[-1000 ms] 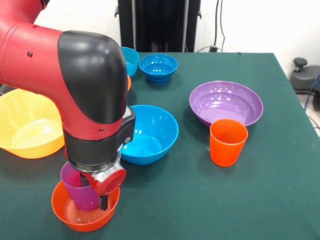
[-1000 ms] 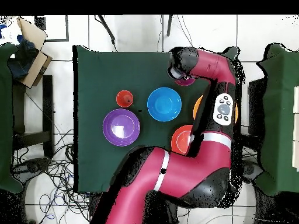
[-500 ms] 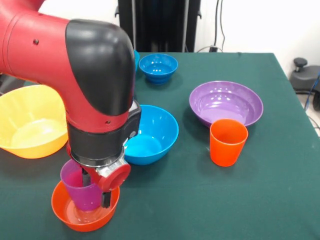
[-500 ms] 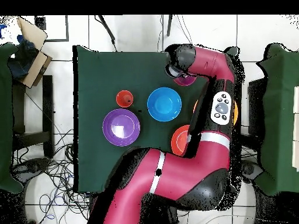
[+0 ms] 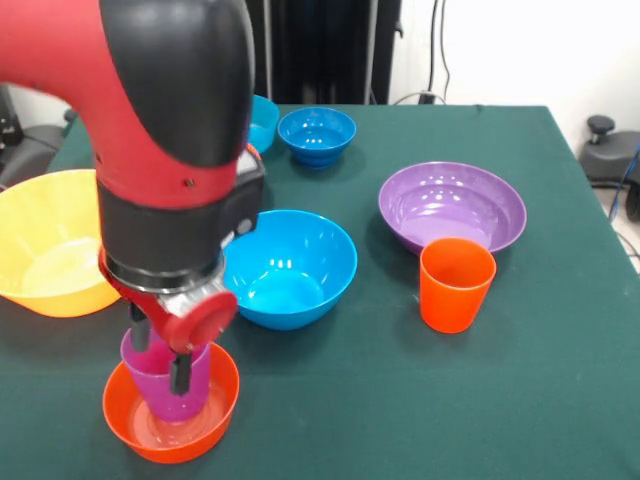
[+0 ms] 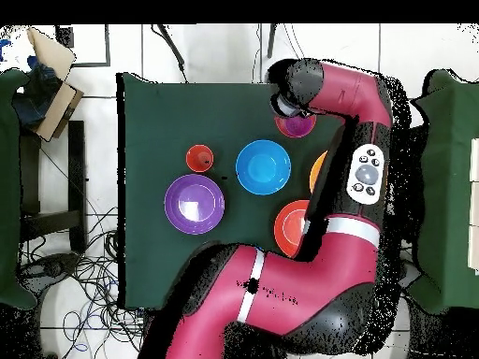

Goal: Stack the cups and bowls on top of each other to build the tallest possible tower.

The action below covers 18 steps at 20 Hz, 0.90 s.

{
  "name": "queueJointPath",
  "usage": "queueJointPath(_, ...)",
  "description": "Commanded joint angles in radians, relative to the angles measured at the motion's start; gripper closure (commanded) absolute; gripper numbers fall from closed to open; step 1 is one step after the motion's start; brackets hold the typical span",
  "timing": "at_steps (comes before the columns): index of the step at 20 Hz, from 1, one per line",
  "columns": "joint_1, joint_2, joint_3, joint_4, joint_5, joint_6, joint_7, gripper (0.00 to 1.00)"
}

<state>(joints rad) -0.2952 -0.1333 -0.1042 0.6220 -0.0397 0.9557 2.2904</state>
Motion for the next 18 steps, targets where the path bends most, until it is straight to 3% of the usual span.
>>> queueJointPath(1,0.032,-0.072,0.020,0.126,-0.006,0.133,-0.007,0.00)
queueJointPath(7,0.031,-0.083,0.031,0.099,0.033,0.182,0.006,0.00)
queueJointPath(12,0.048,-0.111,0.045,0.183,0.069,0.106,0.066,0.00)
queueJointPath(18,0.077,-0.160,0.051,0.312,0.089,0.000,0.071,0.00)
